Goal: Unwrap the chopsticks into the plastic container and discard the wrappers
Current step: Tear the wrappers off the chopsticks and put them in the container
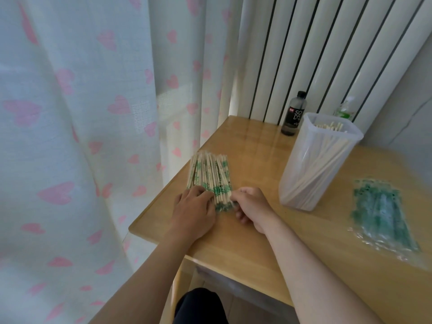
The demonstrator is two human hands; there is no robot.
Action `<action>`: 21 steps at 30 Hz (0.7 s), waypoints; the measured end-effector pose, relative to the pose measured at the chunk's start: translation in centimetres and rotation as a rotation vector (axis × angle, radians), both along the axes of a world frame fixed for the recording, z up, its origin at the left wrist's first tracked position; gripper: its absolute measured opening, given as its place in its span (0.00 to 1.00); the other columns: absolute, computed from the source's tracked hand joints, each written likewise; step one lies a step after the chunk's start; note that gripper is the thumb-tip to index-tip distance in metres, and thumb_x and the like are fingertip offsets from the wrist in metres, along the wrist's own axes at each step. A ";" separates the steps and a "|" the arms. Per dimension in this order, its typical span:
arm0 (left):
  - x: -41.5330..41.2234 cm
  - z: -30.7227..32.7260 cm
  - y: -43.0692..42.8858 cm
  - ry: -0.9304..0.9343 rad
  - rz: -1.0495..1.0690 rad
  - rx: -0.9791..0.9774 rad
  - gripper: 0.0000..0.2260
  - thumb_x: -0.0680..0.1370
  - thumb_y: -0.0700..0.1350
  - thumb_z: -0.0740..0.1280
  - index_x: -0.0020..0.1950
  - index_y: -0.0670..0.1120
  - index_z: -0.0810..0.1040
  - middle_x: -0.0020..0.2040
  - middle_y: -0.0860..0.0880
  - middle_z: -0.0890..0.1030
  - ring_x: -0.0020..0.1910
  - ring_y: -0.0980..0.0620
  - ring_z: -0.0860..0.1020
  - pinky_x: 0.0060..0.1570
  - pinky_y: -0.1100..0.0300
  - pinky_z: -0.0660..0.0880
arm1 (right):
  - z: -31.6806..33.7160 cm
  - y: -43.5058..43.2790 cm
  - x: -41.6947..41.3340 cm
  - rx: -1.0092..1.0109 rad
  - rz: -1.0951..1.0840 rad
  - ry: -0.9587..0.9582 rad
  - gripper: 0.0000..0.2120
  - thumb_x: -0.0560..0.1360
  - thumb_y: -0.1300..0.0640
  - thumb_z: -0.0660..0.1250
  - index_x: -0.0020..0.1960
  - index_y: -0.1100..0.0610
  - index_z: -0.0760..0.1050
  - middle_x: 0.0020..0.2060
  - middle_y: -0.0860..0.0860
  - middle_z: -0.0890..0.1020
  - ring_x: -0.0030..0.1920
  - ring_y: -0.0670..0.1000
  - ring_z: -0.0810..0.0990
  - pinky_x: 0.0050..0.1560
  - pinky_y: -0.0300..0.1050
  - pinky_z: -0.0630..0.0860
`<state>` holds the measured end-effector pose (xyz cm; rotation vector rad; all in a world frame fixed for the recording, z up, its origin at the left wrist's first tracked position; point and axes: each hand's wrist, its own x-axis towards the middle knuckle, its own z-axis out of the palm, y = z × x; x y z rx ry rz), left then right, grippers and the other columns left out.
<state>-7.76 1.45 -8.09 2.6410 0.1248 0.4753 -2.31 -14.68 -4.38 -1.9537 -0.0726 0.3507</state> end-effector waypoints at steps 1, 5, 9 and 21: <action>0.0 0.0 0.0 -0.003 0.003 -0.002 0.15 0.82 0.50 0.58 0.65 0.54 0.78 0.64 0.54 0.76 0.63 0.51 0.71 0.63 0.53 0.61 | 0.0 -0.1 0.0 0.045 -0.021 0.015 0.06 0.77 0.59 0.65 0.42 0.57 0.73 0.34 0.55 0.80 0.28 0.50 0.77 0.24 0.41 0.67; 0.0 0.0 0.0 0.001 -0.001 0.003 0.15 0.82 0.50 0.58 0.64 0.54 0.79 0.63 0.54 0.76 0.63 0.51 0.71 0.64 0.53 0.62 | 0.0 -0.8 0.0 0.196 -0.094 0.024 0.03 0.76 0.65 0.65 0.45 0.59 0.74 0.38 0.57 0.85 0.30 0.51 0.81 0.24 0.42 0.70; -0.2 0.2 0.0 0.005 0.007 0.001 0.15 0.81 0.50 0.58 0.64 0.54 0.79 0.63 0.54 0.76 0.64 0.51 0.71 0.64 0.53 0.62 | 0.5 -1.8 -0.6 0.329 -0.083 0.053 0.14 0.74 0.70 0.63 0.53 0.57 0.81 0.35 0.57 0.81 0.30 0.54 0.79 0.24 0.43 0.71; -1.1 3.7 -2.3 -0.135 -0.091 -0.131 0.27 0.74 0.53 0.57 0.71 0.46 0.74 0.70 0.47 0.75 0.69 0.45 0.72 0.69 0.50 0.64 | 5.9 -6.3 -3.4 0.736 0.019 -0.054 0.09 0.79 0.68 0.67 0.59 0.63 0.81 0.47 0.60 0.86 0.37 0.55 0.86 0.24 0.42 0.75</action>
